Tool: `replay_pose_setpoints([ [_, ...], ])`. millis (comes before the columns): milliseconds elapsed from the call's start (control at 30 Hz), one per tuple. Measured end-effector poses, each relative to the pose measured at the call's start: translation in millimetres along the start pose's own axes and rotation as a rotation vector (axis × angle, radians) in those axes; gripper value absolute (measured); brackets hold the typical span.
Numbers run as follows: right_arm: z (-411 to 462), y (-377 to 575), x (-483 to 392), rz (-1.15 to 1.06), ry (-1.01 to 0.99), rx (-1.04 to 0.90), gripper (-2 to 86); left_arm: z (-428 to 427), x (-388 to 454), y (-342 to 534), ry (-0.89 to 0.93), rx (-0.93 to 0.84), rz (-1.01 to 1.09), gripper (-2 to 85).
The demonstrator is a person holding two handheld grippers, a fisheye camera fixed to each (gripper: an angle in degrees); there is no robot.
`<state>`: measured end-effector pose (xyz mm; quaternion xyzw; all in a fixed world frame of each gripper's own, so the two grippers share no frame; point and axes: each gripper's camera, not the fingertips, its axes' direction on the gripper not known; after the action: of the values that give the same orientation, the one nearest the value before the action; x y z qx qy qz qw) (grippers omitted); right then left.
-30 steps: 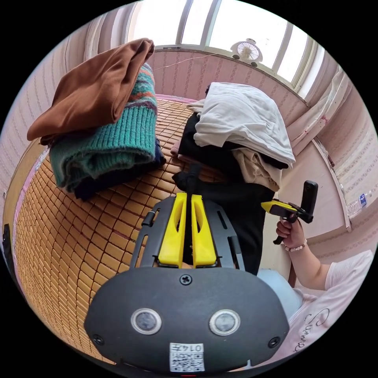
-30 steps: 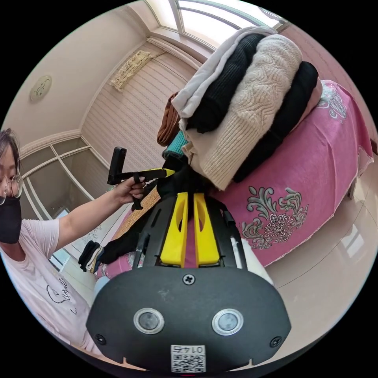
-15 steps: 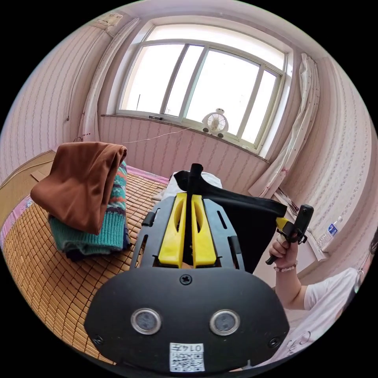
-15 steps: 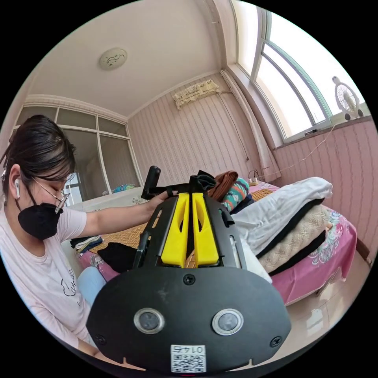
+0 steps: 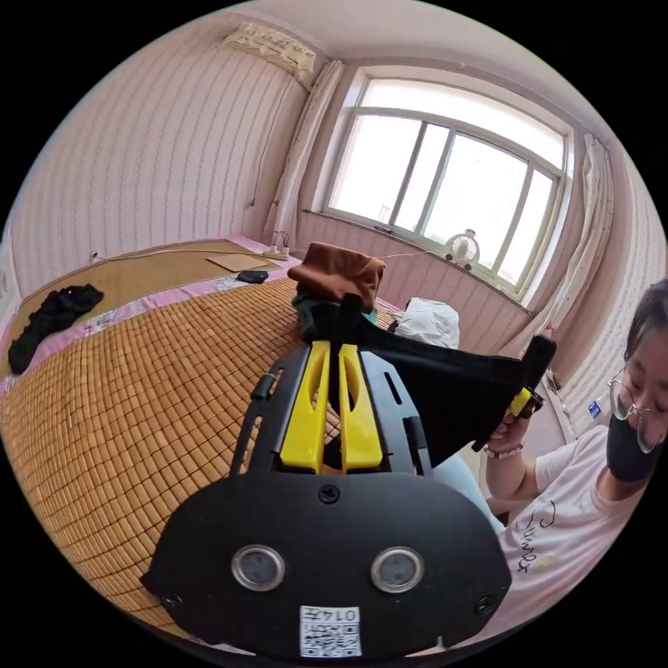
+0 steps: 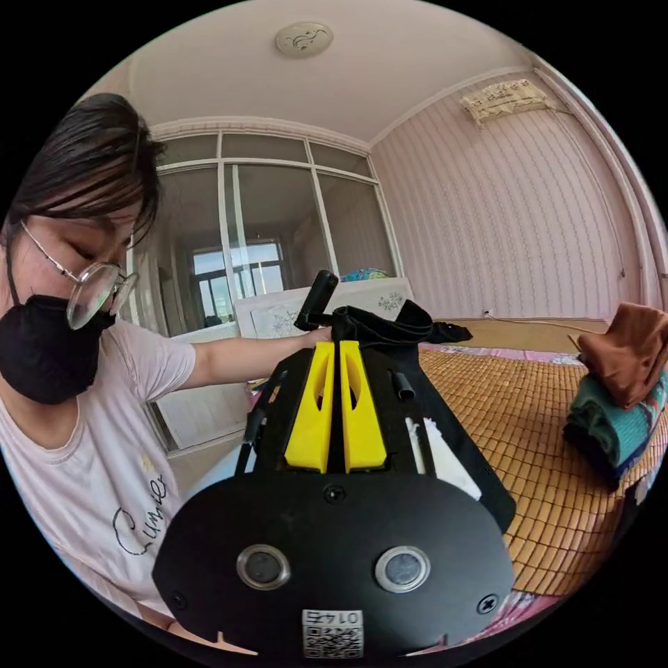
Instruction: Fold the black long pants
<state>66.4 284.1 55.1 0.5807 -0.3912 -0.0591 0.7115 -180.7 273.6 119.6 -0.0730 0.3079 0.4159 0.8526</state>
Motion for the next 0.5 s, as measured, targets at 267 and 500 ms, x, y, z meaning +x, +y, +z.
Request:
replay_pose_setpoints([
  [267,364.0,51.8,-63.1,0.069,-0.245,-0.587,5.2,-196.4,-154.4,214.1,-0.427,-0.038,-0.427,3.1],
  [500,412.4,69.3,-77.7,-0.031,-0.289,-0.678,6.4,-283.9,-115.9,381.6,-0.441,0.125,-0.611,2.7],
])
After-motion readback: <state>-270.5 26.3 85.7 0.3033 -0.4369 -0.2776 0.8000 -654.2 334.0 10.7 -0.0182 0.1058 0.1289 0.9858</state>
